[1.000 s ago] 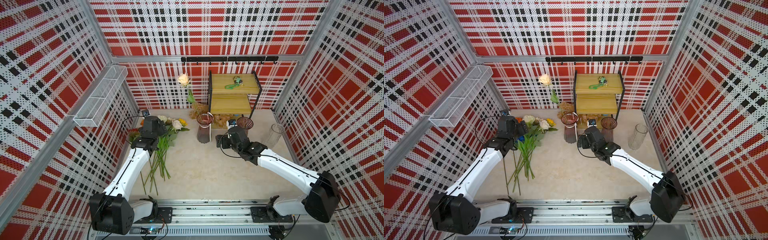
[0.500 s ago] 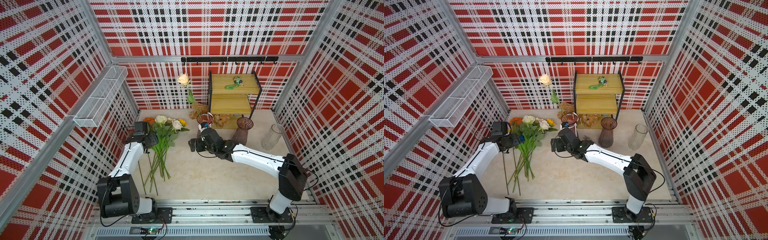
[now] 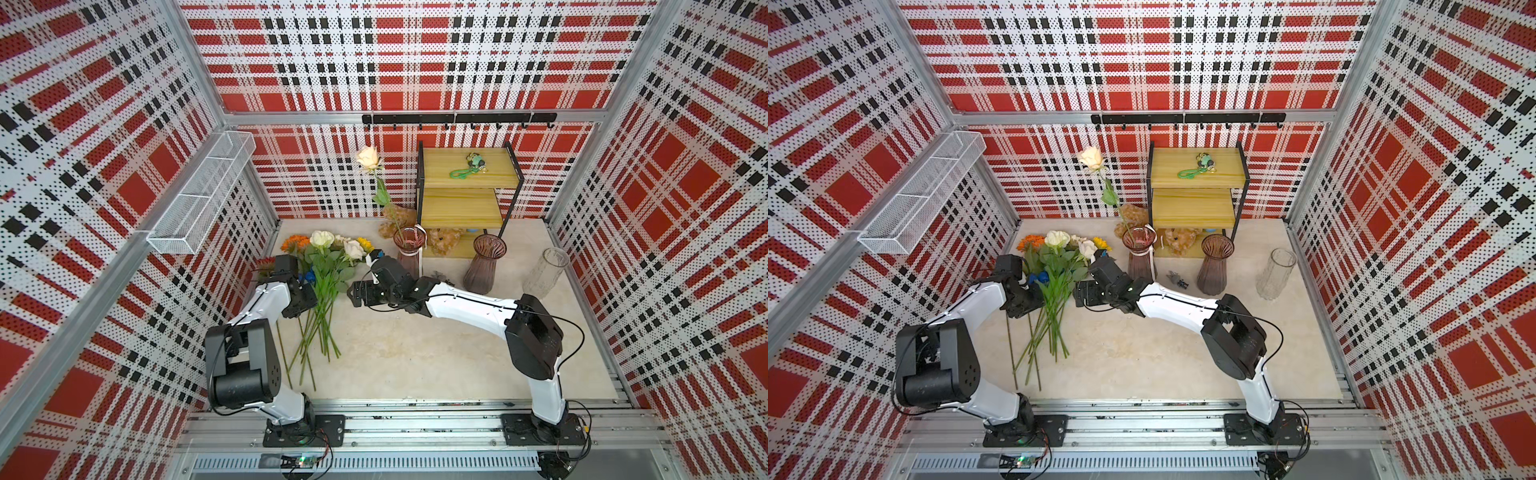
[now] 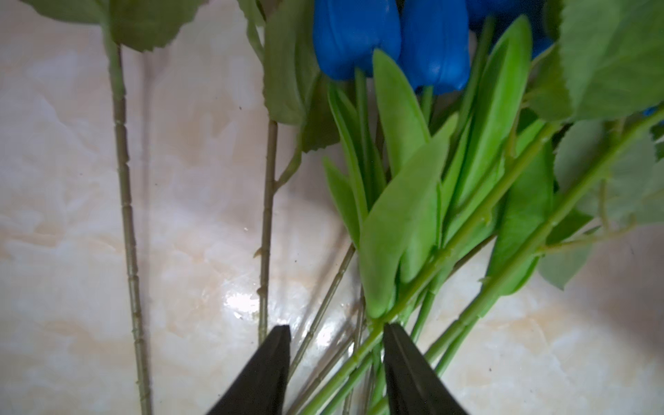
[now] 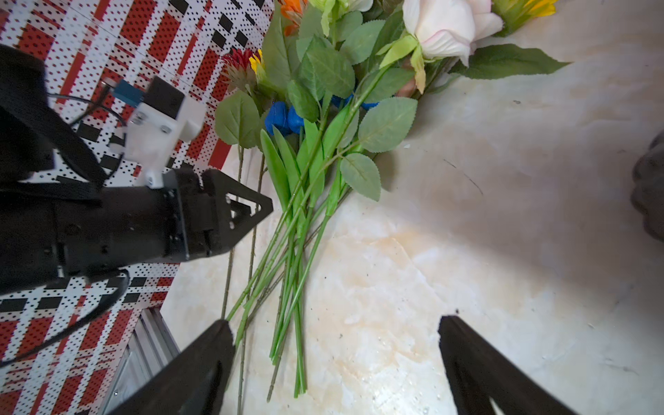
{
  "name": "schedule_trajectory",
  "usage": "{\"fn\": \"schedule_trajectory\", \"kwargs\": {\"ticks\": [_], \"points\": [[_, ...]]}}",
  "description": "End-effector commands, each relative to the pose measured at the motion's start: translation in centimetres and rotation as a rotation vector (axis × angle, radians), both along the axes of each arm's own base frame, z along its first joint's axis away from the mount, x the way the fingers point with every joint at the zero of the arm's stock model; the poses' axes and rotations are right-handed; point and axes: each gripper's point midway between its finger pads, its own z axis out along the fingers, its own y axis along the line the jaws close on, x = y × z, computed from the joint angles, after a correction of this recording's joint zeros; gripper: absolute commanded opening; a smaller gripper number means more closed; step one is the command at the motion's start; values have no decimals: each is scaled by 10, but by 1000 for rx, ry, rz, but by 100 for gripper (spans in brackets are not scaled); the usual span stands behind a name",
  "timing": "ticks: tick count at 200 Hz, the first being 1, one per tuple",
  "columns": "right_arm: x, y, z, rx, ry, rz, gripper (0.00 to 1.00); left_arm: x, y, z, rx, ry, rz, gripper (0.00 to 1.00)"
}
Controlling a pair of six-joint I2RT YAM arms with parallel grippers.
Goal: Arrange the flowers in different vases according to their variety
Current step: Pick up the flower at the center of the board.
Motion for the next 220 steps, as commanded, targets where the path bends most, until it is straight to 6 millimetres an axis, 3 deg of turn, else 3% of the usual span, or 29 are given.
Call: {"fn": "schedule_trajectory", "kwargs": {"ticks": [1,102,190,220], "points": [[-3,12,0,16,10,25,95,-2,-7,-6,-42,14,-27,46],[-2,10,-13,-23,16,25,95,-8,-19,-24,-99,47,-55,40],[-2,11,-19,-30,25,29,95,-1,-15,-9,-79,21,-49,8],[-2,12,-23,-32,35,29,95,5,-14,8,-72,-14,-50,1]]}}
